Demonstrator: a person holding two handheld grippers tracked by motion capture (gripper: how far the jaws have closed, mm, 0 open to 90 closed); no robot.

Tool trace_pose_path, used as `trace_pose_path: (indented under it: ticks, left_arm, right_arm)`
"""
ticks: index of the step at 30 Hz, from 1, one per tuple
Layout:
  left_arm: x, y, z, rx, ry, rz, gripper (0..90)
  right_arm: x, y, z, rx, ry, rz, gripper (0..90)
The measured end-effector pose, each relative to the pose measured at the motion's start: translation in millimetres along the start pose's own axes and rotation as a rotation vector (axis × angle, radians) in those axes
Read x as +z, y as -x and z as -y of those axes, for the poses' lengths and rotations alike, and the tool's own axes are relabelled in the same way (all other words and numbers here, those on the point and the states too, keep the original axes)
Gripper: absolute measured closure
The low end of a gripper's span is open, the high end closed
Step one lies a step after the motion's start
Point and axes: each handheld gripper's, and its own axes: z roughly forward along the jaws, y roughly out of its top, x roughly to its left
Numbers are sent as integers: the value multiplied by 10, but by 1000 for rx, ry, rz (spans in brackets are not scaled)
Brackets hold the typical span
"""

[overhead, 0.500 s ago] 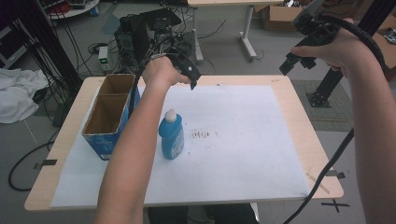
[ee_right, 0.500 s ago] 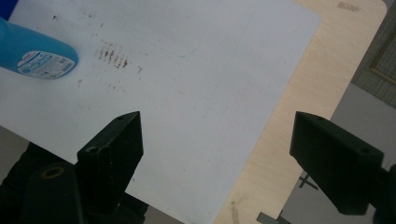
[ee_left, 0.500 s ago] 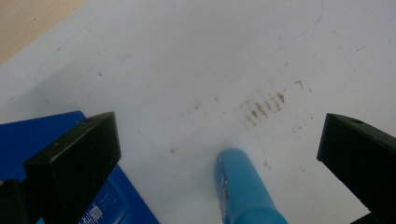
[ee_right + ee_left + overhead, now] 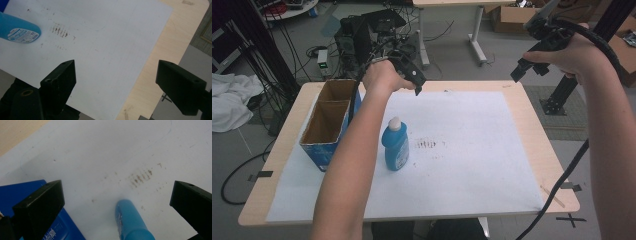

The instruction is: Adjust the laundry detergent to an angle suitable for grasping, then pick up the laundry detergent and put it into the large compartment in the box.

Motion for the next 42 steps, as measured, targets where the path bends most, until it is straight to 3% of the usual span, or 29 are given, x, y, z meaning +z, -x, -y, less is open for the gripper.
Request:
trace_pose_path:
  ticks: [18, 27, 42]
  left_arm:
    - [-10, 0, 6, 5, 3, 3, 1]
    - [-59, 63, 1, 8, 11, 4, 1]
    - [-292, 178, 231, -6, 21, -20, 1]
  right_arm:
    - [71, 27, -14, 8, -2, -4, 166]
    - [89, 56, 3, 12, -2, -6, 166]
    - [135, 139, 43, 29, 8, -9, 164]
